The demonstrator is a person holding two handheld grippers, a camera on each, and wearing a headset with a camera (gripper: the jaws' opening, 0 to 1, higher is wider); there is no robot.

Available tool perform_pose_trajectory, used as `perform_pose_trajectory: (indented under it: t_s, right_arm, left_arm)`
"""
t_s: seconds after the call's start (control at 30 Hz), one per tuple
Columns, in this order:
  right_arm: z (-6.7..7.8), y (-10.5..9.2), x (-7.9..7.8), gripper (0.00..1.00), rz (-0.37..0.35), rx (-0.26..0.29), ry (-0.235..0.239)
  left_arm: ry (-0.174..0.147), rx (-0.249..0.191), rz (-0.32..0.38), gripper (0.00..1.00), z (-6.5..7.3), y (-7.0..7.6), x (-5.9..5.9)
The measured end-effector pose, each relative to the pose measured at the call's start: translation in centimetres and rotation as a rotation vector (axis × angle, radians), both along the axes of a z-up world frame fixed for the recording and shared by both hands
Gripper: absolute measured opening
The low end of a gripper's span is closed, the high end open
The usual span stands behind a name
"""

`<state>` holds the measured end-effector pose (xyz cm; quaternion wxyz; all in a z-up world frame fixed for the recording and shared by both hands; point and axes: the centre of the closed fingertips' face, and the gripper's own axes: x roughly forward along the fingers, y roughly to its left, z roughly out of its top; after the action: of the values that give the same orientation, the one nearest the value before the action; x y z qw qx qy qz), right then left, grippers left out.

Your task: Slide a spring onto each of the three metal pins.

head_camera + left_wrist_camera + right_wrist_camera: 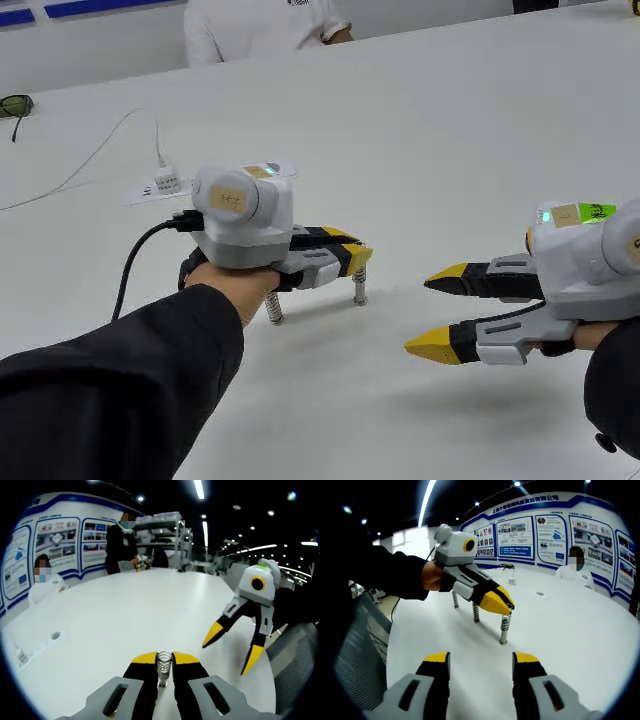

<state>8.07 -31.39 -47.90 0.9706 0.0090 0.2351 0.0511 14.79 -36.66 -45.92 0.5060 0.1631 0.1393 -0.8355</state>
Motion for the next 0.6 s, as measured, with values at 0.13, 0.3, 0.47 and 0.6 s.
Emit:
perform_pose_trajectory:
  t_s: [0.13,0.3,0.47,0.6]
  right_arm:
    - [-0.1,0.0,0.0,0.51,0.000,0.003,0.001]
    - [-0.1,0.0,0.0,0.51,0.000,0.005,0.003]
    - [-0.2,0.1,0.0,0.51,0.004,0.007,0.006]
    - [-0.3,0.1,0.0,0.51,0.006,0.009,0.006]
  left_arm:
    - [-0.005,0.003,0.001,0.10,-0.4,0.0,-0.1]
    - [-0.015,0.008,0.008,0.10,-0.9,0.0,0.0]
    - [-0.020,0.010,0.018,0.10,-1.2,0.0,0.1]
    - [-0.024,0.015,0.033,0.10,-1.5,0.0,0.2]
